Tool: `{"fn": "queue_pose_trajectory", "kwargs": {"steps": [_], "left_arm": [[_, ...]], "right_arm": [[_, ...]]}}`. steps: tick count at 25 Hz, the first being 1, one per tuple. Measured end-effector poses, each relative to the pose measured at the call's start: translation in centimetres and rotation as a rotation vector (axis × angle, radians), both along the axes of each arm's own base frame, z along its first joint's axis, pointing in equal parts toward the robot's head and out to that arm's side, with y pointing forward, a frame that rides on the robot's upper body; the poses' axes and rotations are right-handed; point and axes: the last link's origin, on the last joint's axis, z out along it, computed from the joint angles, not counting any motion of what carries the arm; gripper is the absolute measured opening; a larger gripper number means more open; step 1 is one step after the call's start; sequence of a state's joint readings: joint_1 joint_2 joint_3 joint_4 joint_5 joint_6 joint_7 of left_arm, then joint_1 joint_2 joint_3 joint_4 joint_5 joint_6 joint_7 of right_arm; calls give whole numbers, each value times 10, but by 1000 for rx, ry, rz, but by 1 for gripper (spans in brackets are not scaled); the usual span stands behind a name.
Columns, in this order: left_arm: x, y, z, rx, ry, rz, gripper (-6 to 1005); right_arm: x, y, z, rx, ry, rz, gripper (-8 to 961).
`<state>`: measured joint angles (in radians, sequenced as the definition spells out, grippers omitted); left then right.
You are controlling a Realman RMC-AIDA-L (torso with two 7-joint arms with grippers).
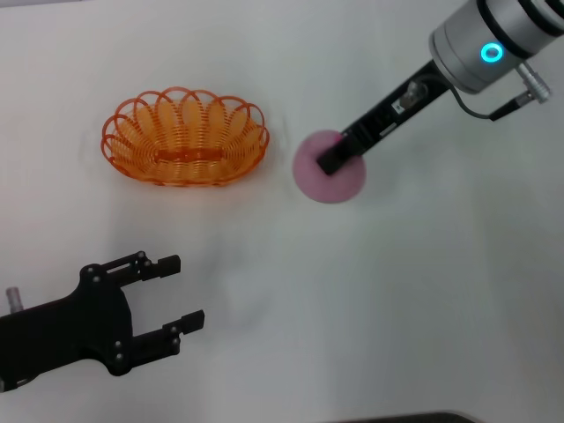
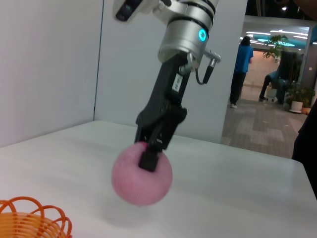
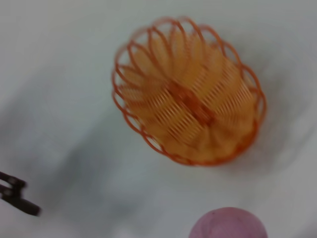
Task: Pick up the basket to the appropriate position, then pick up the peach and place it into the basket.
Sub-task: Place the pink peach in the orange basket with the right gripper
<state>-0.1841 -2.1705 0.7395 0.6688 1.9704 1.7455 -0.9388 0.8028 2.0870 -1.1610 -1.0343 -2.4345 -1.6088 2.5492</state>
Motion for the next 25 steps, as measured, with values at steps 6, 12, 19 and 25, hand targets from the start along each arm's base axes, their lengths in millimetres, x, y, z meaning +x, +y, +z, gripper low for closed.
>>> {"fn": "queue_pose_trajectory", "kwargs": {"steps": [6, 12, 19, 25], "left_arm": [[1, 1, 1, 13, -17, 7, 703], [1, 1, 0, 14, -22, 9, 703], [2, 1, 1, 18, -25, 9, 703], [3, 3, 1, 22, -29, 5, 702]], "right_arm": [[-20, 7, -3, 42, 91, 63, 257], [-38, 17, -8, 104, 199, 121, 241], [-48, 22, -30, 142, 149, 195, 280], [-48, 28, -44, 144, 134, 196, 325]]}}
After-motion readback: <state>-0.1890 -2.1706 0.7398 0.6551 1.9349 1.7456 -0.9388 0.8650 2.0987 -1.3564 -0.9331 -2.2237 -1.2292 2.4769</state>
